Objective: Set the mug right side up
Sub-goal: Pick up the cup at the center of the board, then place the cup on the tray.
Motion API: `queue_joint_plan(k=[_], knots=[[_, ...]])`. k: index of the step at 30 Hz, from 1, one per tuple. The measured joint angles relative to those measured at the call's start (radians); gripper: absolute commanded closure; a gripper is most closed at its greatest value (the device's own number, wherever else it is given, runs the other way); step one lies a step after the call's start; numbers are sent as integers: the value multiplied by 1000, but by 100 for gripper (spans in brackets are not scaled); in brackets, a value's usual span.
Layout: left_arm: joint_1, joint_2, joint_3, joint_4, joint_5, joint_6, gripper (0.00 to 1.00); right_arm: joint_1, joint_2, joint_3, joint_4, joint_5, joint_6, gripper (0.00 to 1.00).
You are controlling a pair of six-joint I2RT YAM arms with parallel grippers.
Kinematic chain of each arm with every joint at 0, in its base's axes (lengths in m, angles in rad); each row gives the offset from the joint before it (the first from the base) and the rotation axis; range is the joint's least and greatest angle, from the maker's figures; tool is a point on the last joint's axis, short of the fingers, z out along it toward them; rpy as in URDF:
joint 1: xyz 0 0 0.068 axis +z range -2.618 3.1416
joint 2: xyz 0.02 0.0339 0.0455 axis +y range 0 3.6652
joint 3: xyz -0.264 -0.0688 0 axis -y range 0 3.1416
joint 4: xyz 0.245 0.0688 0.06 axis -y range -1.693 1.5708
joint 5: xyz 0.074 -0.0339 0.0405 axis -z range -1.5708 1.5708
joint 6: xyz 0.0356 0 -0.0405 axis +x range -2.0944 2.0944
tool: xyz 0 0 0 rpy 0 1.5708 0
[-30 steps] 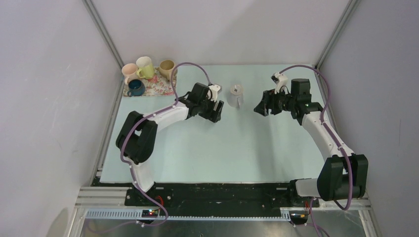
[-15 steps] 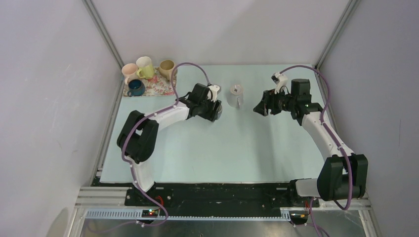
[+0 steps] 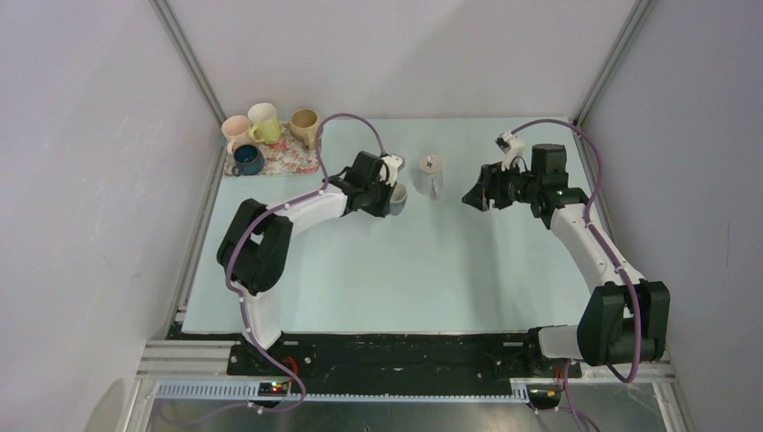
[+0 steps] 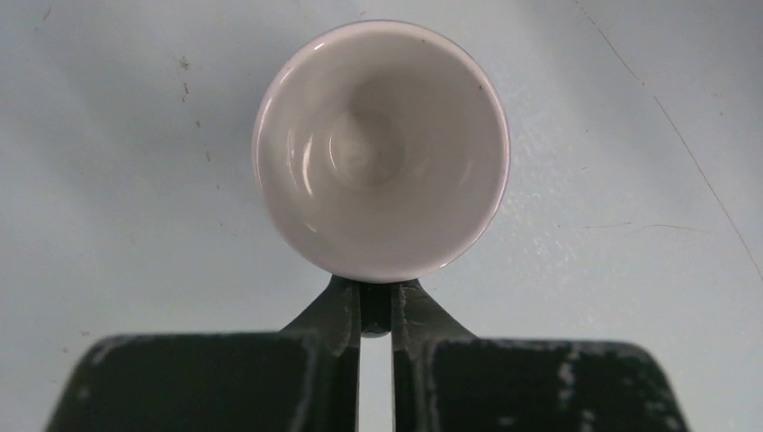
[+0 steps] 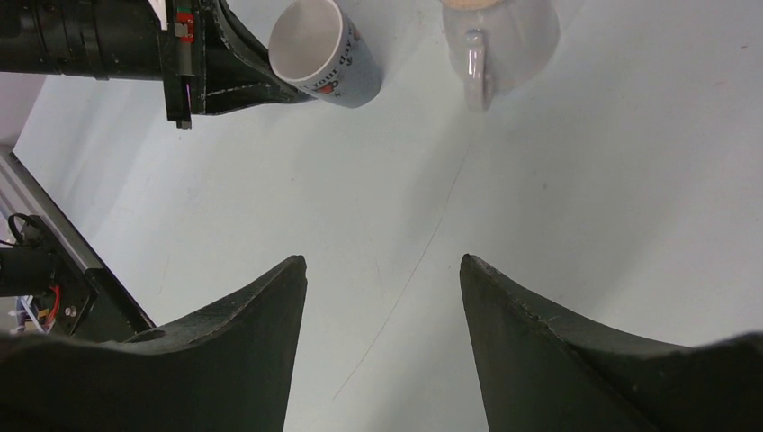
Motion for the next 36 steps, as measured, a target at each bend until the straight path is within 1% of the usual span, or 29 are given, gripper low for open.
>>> queue_joint_plan(k=[6,8,12,16,21,28,36], knots=[[28,-3,0,-5,14,2,100,-11,0,-2,9,-6,8,33],[72,-10,0,-17,21,1,100,-16,0,-3,13,-6,12,33],[222,-47,0,-43,21,2,100,-19,0,-9,19,-6,16,33],[415,-79,23,-45,-1,6,100,-19,0,-13,21,-6,16,33],[565,-76,91,-52,-31,11,100,-19,0,-13,21,-6,17,33],[663,7,259,-55,-33,11,100,-19,0,-13,21,-5,17,33],[690,165,391,-85,-19,10,100,-20,0,-13,21,-5,17,33]])
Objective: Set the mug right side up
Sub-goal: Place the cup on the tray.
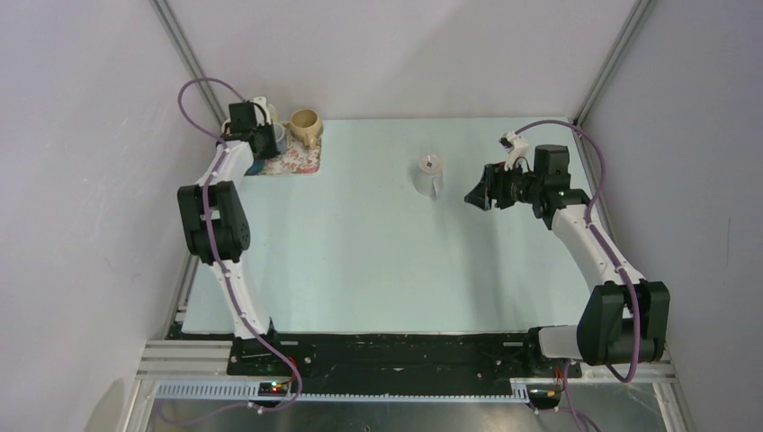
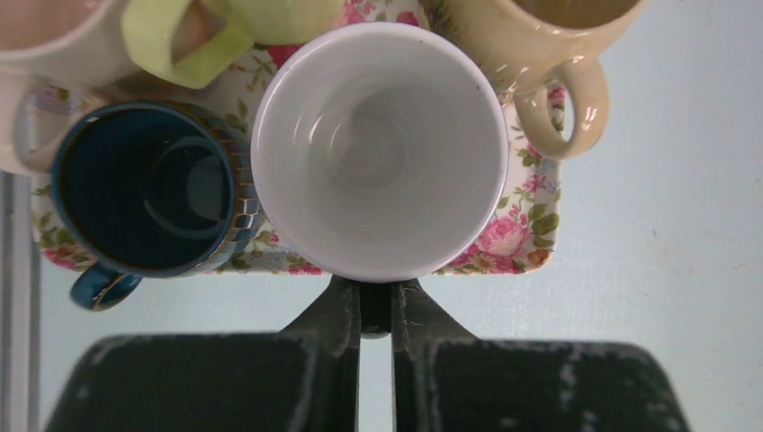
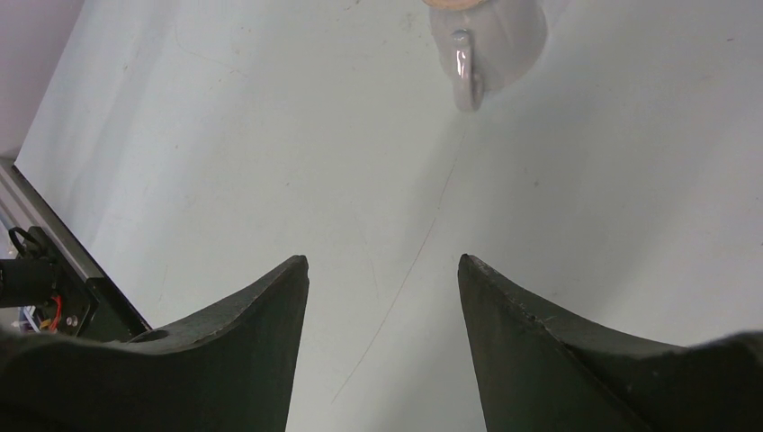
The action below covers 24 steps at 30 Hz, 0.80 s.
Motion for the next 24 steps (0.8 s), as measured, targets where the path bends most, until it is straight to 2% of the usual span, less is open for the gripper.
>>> queue_joint_plan(k=[10,12,15,17,18,19,20,24], knots=[[16,109,50,-53,14,-1,98,-2,0,0,0,0,0,34],[20,122,66,-55,13,-1,87,-3,0,-2,1,0,0,34],[25,132,77,-54,12,-2,76,-3,0,-2,1,0,0,34],[28,134,79,-53,13,-3,62,-3,0,-2,2,0,0,34],[29,134,80,-51,13,-3,50,-3,0,-2,2,0,0,34],[31,134,81,-48,13,-3,44,-3,0,-2,3,0,0,34],[32,134,83,-45,13,-5,32,-3,0,-2,3,0,0,34],[37,134,85,-34,15,-11,7,-3,0,-3,6,0,0,34]])
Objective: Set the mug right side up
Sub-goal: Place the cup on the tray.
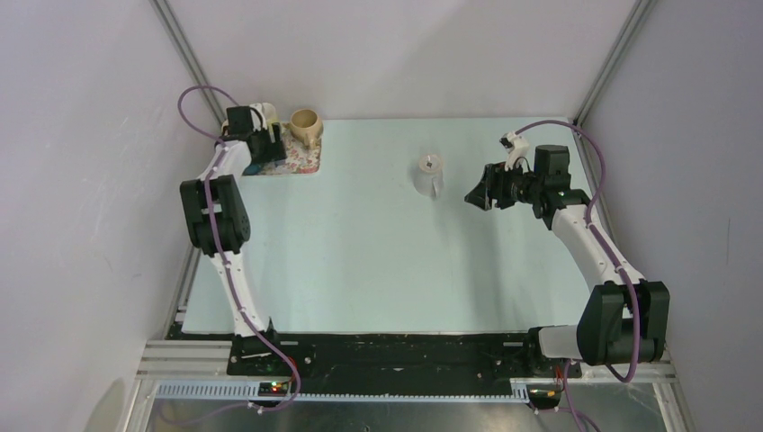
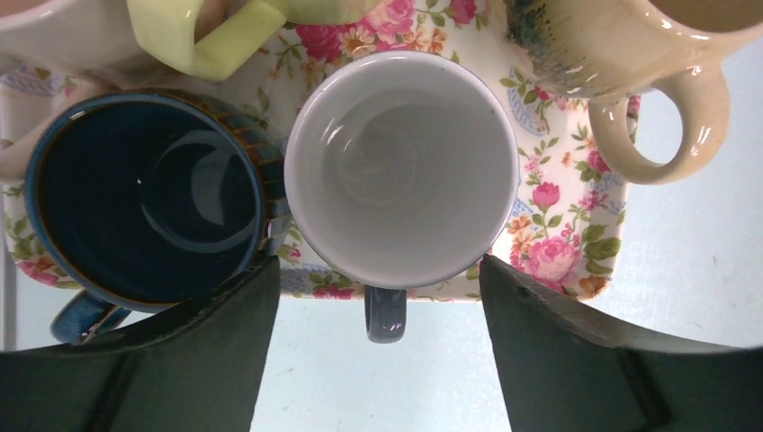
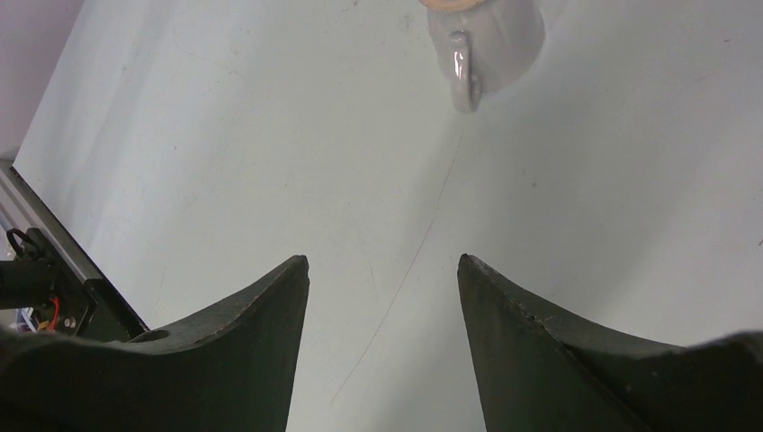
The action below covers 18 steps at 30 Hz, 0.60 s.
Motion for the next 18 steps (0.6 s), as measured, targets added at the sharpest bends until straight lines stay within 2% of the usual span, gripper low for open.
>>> queue_joint_plan(k=[2,6,10,14,18], knots=[[3,0,0,-1,8,-5,1,0,0,0,0,0,0,34],[6,-14,-19,4,28,-8,0,0,0,0,0,1,0,33],[8,-99,-95,2,86,-21,0,17,0,0,7,44,-9,31],[4,-267,-196,-1,168,-37,0,83,31,16,5,159,-40,31],[-30,-478,-328,27,241,-24,0,167,158,109,-15,283,-72,31]])
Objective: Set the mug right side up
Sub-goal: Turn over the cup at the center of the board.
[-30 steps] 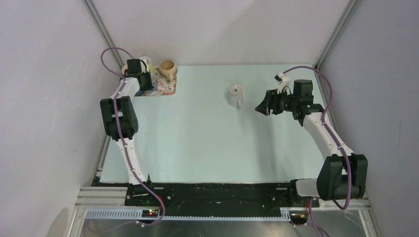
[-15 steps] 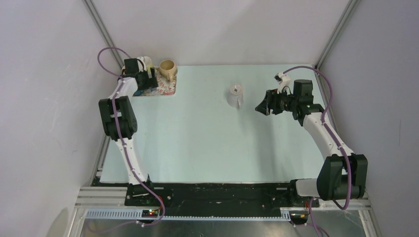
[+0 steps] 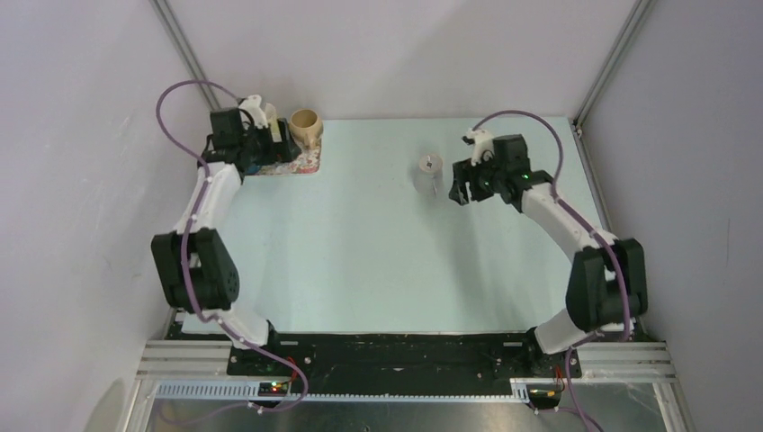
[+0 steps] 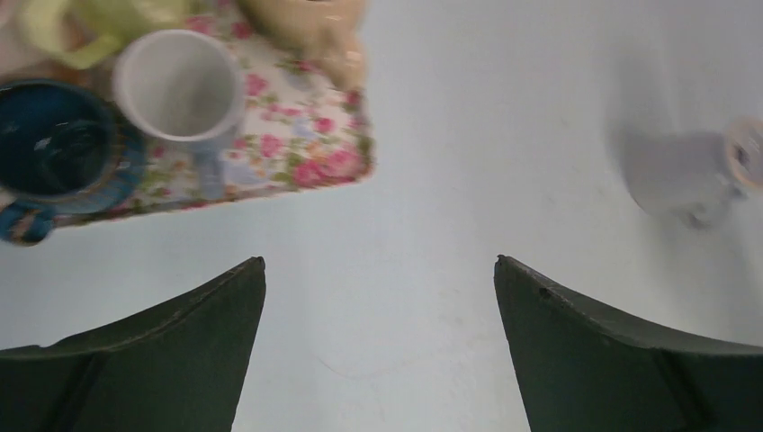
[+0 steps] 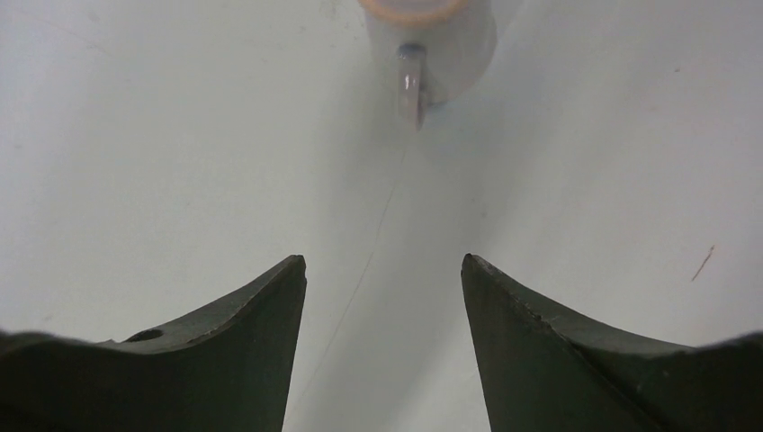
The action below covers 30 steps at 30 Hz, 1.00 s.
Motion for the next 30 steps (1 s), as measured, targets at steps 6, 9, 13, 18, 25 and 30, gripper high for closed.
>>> queue_joint_plan(k=[6,9,13,18,25,30], knots=[[-119,-151,-222,22,108,103,0,101,231,225,-64,137,-63,31],[-131,-148,-303,7,135,142,0,133,335,335,-91,179,-76,31],[-122,-147,-376,-20,151,186,0,155,435,426,-111,211,-84,26],[-134,-147,-383,-19,163,210,0,156,529,522,-148,208,-66,2],[-183,-150,-392,-9,176,232,0,156,631,709,-194,238,-40,1],[-189,-155,-413,-5,176,240,0,156,706,819,-233,243,-27,11]])
